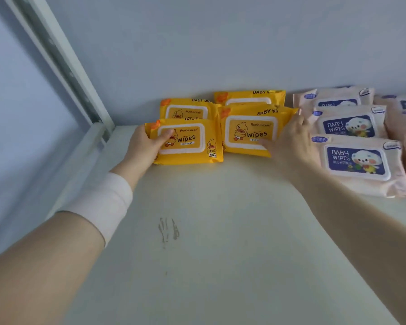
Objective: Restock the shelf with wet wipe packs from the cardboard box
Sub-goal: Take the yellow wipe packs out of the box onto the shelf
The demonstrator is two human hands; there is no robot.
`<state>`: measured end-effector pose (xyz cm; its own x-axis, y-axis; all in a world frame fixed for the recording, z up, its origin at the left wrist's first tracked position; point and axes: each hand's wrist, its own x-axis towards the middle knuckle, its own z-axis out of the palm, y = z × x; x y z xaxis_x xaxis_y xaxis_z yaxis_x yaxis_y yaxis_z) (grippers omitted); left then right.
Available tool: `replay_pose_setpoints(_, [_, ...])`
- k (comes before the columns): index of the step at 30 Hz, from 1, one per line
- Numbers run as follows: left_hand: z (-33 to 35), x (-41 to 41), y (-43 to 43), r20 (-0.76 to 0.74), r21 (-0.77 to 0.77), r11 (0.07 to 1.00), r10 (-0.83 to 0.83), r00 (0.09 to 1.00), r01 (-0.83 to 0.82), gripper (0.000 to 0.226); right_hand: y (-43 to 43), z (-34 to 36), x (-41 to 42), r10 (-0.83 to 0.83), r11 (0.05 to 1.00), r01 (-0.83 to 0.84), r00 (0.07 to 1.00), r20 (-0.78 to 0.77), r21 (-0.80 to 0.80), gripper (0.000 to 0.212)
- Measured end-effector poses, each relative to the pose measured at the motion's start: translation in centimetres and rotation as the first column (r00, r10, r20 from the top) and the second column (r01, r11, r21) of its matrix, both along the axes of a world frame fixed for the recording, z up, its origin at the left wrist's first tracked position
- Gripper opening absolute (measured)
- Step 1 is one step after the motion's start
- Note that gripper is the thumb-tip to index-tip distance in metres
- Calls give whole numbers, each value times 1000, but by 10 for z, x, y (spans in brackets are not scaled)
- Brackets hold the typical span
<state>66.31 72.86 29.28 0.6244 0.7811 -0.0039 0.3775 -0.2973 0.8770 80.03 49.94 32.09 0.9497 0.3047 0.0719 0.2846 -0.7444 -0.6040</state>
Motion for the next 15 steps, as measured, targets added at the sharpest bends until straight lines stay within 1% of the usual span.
replay_pose_setpoints(2, [3, 5, -4, -65, 110, 993, 50, 997, -43, 59, 5, -1, -1, -28, 999, 29, 999, 42, -16, 93])
replay_pose_setpoints(4, [10, 10, -13, -166, 285, 957, 96, 981, -45, 74, 6, -1, -3, 38, 994, -22, 990, 140, -109, 85])
replay_pose_setpoints(6, [21, 14, -31, -269, 457, 888, 84, 959, 51, 86, 1, 3, -6, 181, 959, -125, 961, 210, -255, 80])
replay_pose_setpoints(8, [35, 22, -56, -387, 572, 788, 18, 922, 225, 81, -14, 15, -7, 315, 911, -227, 922, 226, -343, 76])
replay_pose_setpoints(9, [43, 27, -71, -463, 616, 711, -21, 886, 339, 75, -26, 23, -9, 351, 897, -256, 908, 230, -360, 74])
replay_pose_setpoints(10, [53, 35, -90, -550, 639, 614, -56, 833, 463, 68, -42, 33, -9, 364, 893, -270, 904, 225, -361, 71])
replay_pose_setpoints(12, [81, 50, -140, -729, 582, 431, -99, 677, 690, 57, -87, 53, -8, 359, 881, -269, 915, 181, -389, 64])
replay_pose_setpoints(13, [96, 59, -170, -799, 521, 359, -114, 591, 774, 54, -115, 64, -7, 362, 857, -265, 920, 152, -442, 61])
replay_pose_setpoints(15, [120, 79, -237, -908, 360, 266, -121, 401, 895, 54, -183, 83, -4, 359, 778, -268, 932, 52, -568, 60])
